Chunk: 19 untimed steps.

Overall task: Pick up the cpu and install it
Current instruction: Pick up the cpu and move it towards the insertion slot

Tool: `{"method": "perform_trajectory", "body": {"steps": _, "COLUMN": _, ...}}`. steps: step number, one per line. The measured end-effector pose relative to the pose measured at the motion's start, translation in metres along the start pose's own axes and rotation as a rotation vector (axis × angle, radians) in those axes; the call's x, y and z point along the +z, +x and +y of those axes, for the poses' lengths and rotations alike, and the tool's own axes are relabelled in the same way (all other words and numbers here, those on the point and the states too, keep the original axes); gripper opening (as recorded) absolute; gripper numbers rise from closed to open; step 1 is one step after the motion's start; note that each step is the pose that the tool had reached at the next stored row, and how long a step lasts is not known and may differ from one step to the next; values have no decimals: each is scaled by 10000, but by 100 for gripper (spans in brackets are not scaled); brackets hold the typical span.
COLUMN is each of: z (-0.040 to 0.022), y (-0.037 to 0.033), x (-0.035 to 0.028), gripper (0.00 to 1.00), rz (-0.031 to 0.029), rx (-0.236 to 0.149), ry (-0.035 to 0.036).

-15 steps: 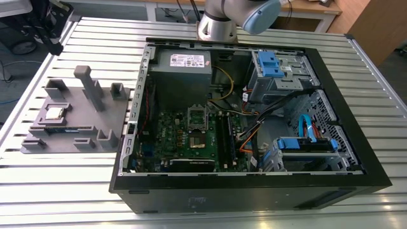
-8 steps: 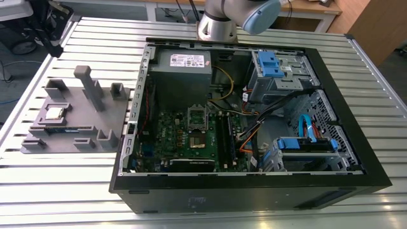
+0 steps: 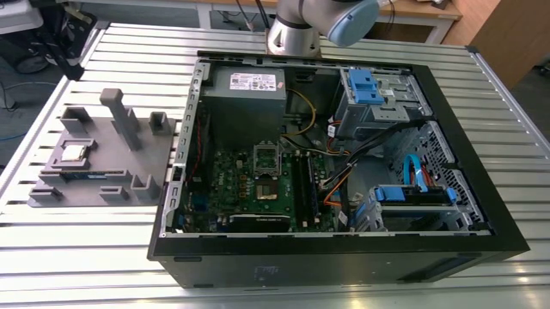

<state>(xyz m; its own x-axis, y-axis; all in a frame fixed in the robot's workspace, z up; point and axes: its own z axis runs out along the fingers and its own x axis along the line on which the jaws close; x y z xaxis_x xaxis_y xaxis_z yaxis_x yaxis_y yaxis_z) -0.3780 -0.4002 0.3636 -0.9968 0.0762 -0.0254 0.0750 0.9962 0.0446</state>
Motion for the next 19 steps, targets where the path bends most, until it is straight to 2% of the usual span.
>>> {"method": "perform_trajectory", "body": {"steps": 8, "z": -6, "y": 42, "x": 55, "gripper": 11, "rz": 4, "rx": 0, "ry": 0}}
{"method": "perform_trajectory", "body": {"steps": 10, "z": -9, "y": 70, "x": 91, "gripper": 11, "rz": 8, "rx": 1, "ry": 2}}
{"method": "perform_trajectory", "body": {"steps": 19, "z": -13, "y": 105, "x": 136, "gripper": 11, "rz": 10, "rx": 1, "ry": 2}}
